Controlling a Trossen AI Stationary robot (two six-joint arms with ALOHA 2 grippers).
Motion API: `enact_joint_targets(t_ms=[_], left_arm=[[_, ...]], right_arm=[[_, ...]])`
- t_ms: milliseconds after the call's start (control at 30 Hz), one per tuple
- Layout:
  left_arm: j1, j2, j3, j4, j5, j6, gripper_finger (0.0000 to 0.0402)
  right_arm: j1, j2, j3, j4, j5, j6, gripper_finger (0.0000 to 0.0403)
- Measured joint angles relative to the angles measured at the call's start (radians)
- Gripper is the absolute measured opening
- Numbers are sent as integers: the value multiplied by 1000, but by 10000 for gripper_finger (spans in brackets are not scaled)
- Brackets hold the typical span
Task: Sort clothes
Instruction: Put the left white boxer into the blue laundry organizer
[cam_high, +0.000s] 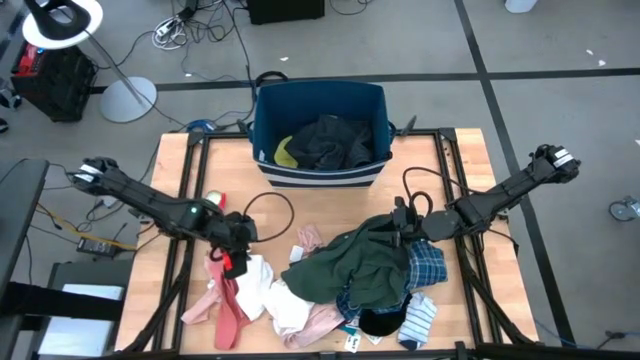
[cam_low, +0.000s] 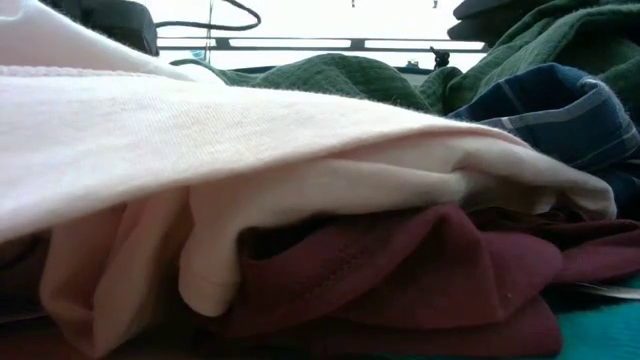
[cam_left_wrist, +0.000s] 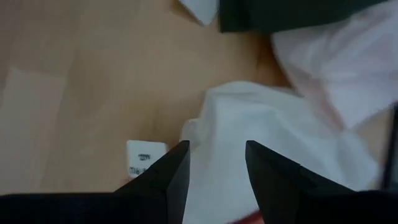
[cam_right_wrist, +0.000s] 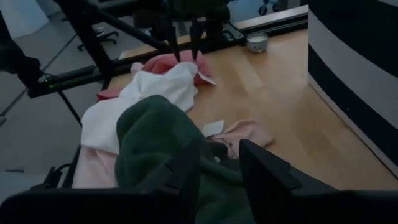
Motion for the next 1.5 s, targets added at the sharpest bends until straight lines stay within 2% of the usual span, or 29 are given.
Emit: enact_joint_targets(t_ms=[300,400,533,767,933,1067,1333,1500], left_arm=[[0,115,-28,66,28,-33,157],[0,147,-29,66,29,-38,122],[0,151,-30,75,57,-26,22],[0,81,29,34,61,-21,4],[0,11,157,-98,-17,9,2],[0,-36,277,-143,-92,64,1],[5,-61,487,-144,-321,255,0],[78,-61,577,-91,-422,410,0]], right_arm=[[0,0,0,14,-22,-23,113],[0,0,0,14,-22,-26,113],[0,0,0,14,-22,-26,113],[-3,0,0,17,-22,-32,113],[-6,0,0,17,-22,-32,113],[-7,0,0,14,-21,-33,113],[-34,0,0,13,-21,-42,113],[-55,0,0,16,-20,-56,113]])
